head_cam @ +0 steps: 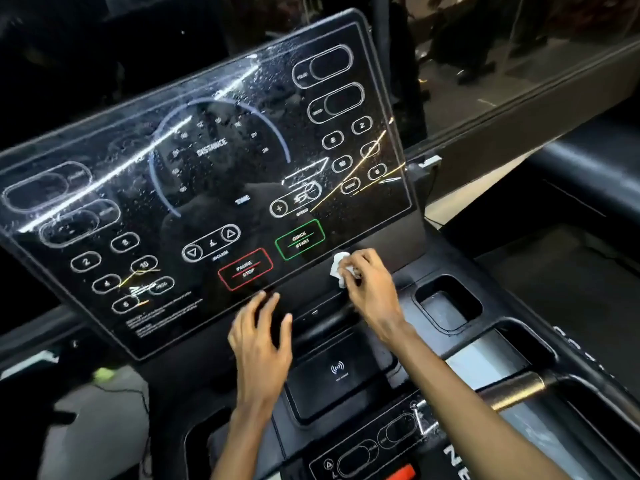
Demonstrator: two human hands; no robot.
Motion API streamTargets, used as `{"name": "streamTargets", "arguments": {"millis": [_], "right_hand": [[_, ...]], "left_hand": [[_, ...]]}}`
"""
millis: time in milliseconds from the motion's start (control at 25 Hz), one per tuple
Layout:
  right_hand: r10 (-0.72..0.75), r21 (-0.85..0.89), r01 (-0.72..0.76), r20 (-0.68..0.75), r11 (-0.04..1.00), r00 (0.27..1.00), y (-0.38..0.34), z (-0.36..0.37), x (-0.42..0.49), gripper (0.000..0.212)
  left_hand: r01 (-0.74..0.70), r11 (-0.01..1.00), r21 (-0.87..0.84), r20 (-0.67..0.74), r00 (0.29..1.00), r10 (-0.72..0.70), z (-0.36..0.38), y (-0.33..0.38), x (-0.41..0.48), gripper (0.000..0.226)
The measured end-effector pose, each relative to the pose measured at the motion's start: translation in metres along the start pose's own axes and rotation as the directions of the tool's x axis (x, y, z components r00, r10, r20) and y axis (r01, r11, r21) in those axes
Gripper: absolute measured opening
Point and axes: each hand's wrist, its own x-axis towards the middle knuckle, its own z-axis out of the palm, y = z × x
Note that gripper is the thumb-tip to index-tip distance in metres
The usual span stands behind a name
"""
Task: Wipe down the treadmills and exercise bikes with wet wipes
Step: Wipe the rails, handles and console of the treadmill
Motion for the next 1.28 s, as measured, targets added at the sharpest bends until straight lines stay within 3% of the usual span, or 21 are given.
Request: {"name": "streamTargets", "arguments": {"millis": [120, 240, 320, 440, 600, 760, 840, 1000, 1080, 1200, 1280], "right_hand": [[-0.069, 0.013, 0.067, 0.119, 0.998, 0.990, -0.010, 0.015, -0.011, 0.019], [-0.045, 0.042, 0.045, -0.001, 0.998, 0.999, -0.002, 0.002, -0.007, 0.022], [-0.014, -0.030, 0.014, -0.017, 0.999, 1.000, 0.005, -0.002, -0.006, 0.023], [-0.058, -0.116, 0.067, 0.079, 0.991, 0.995, -0.008, 0.014, -0.019, 0.022], [-0.191, -0.092, 0.228, 0.303, 0.969, 0.934, -0.023, 0.036, -0.033, 0.012], [-0.036, 0.004, 0.036, 0.128, 0.999, 0.991, -0.019, 0.012, -0.011, 0.017], [-0.013, -0.020, 0.014, 0.042, 1.000, 0.999, -0.019, 0.011, -0.011, 0.013], [-0.163, -0.041, 0.177, 0.237, 0.983, 0.958, -0.040, 0.058, -0.042, 0.010], [-0.210, -0.034, 0.226, 0.258, 0.974, 0.943, -0.042, 0.065, -0.044, 0.011], [-0.110, -0.038, 0.110, 0.016, 0.993, 0.994, -0.032, 0.044, -0.028, 0.013], [-0.008, -0.024, 0.007, -0.069, 1.000, 0.998, -0.031, 0.037, -0.023, 0.013]], "left_hand": [[0.037, 0.997, 0.068, 0.061, 0.997, -0.041, 0.008, -0.024, -0.044, 0.046], [0.131, 0.981, 0.145, 0.042, 0.989, -0.138, 0.010, -0.036, -0.063, 0.046], [0.189, 0.964, 0.186, 0.034, 0.980, -0.199, 0.010, -0.039, -0.070, 0.050], [0.201, 0.958, 0.206, 0.063, 0.974, -0.218, 0.011, -0.040, -0.074, 0.059], [0.205, 0.965, 0.163, 0.090, 0.971, -0.222, 0.008, -0.041, -0.075, 0.063], [0.180, 0.978, 0.105, 0.111, 0.975, -0.191, 0.004, -0.045, -0.076, 0.063], [0.172, 0.982, 0.081, 0.128, 0.975, -0.181, 0.002, -0.047, -0.077, 0.066], [0.129, 0.988, 0.085, 0.156, 0.978, -0.141, -0.004, -0.052, -0.077, 0.069], [0.146, 0.984, 0.107, 0.136, 0.978, -0.160, -0.009, -0.061, -0.079, 0.070], [0.183, 0.978, 0.099, 0.123, 0.973, -0.194, -0.019, -0.073, -0.091, 0.072], [0.189, 0.978, 0.088, 0.117, 0.973, -0.199, -0.024, -0.079, -0.097, 0.071]]}}
